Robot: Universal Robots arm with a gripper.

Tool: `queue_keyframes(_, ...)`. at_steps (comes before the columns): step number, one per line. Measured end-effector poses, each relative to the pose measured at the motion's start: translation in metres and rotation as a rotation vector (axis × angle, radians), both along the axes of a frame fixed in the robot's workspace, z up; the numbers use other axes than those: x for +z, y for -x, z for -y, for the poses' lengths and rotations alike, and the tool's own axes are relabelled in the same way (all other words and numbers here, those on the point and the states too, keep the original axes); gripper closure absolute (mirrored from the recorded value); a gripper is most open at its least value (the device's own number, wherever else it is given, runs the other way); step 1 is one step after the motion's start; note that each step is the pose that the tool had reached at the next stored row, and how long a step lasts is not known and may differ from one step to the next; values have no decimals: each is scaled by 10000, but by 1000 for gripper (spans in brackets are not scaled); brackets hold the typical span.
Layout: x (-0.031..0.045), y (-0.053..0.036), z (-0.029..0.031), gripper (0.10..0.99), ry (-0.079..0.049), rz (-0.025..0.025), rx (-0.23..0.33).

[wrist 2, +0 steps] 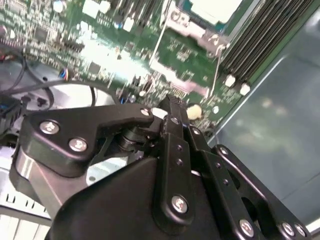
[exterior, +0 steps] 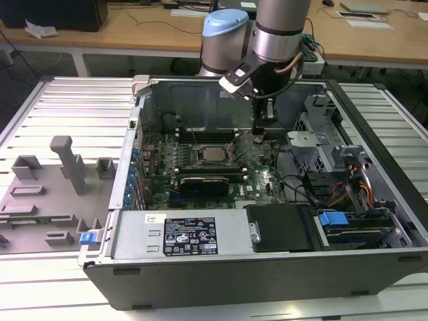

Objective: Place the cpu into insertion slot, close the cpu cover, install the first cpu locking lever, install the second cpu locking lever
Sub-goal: 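Close the cpu cover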

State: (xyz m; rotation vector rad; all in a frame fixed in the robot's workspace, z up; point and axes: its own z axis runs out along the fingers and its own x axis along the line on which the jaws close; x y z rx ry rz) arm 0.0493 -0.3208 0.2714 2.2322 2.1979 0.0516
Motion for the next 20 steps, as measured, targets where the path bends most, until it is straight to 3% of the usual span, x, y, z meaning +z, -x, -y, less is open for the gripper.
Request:
queue_keyframes(3,-34,-33,3,980,0,0,1)
queue_keyframes(9,-189,-48,4,980,1,-10,-1)
queue_keyframes(14,-198,-49,3,980,1,-11,1)
queue_keyframes(15,-199,-50,3,980,-2,-57,3)
queue_keyframes(16,-201,-50,3,980,-4,-152,3)
queue_keyframes(18,-203,-53,3,980,-21,-444,0)
queue_keyframes(20,-205,-59,3,980,-46,-778,1)
